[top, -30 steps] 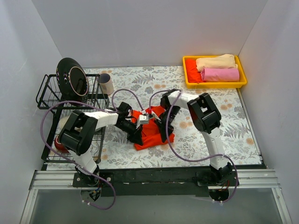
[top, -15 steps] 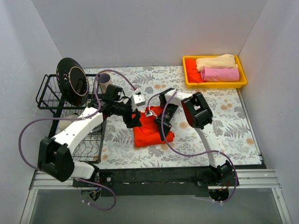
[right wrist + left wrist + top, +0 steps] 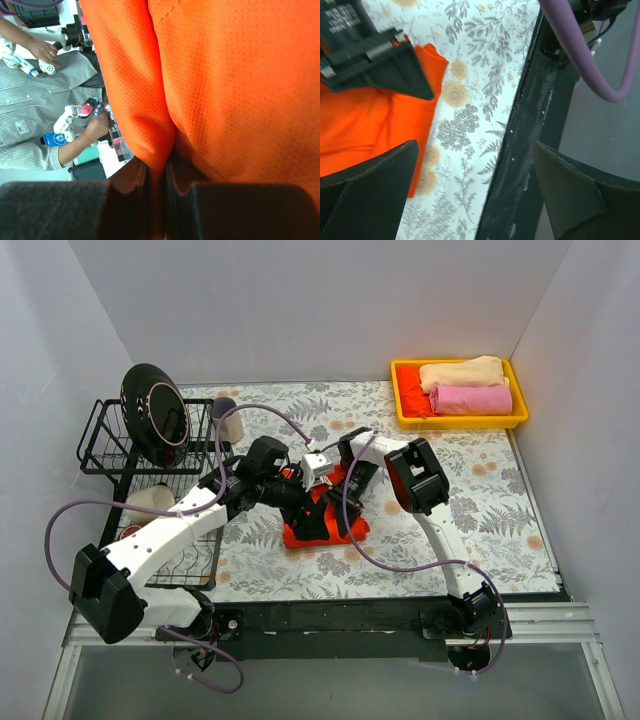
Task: Roll the t-shirts
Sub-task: Roll the T-shirt to the center of the board.
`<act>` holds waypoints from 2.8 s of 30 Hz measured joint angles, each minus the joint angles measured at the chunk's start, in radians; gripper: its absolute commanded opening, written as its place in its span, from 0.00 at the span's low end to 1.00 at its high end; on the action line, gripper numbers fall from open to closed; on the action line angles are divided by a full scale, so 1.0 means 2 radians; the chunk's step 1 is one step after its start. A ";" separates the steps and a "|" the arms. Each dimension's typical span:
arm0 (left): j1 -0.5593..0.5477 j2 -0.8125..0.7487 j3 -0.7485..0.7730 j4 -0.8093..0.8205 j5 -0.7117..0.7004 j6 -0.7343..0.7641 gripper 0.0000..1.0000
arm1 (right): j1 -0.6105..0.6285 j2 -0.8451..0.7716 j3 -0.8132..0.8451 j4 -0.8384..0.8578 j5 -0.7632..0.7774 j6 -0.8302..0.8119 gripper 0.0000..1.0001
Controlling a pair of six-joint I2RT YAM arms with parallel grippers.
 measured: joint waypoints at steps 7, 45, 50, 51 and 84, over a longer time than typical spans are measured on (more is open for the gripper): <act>-0.002 -0.039 -0.072 0.033 -0.018 0.086 0.76 | 0.000 0.004 0.004 0.000 -0.004 0.014 0.07; -0.009 0.028 -0.286 0.283 -0.067 0.352 0.52 | -0.003 0.012 0.013 0.000 -0.012 0.032 0.07; -0.009 0.046 -0.285 0.308 -0.076 0.362 0.29 | -0.003 0.012 0.013 0.000 -0.012 0.033 0.26; -0.009 0.050 -0.283 0.308 -0.078 0.365 0.22 | -0.004 0.012 0.013 0.000 -0.012 0.033 0.41; 0.121 0.252 -0.023 0.036 0.189 0.280 0.00 | -0.008 -0.601 -0.548 0.611 0.174 -0.034 0.99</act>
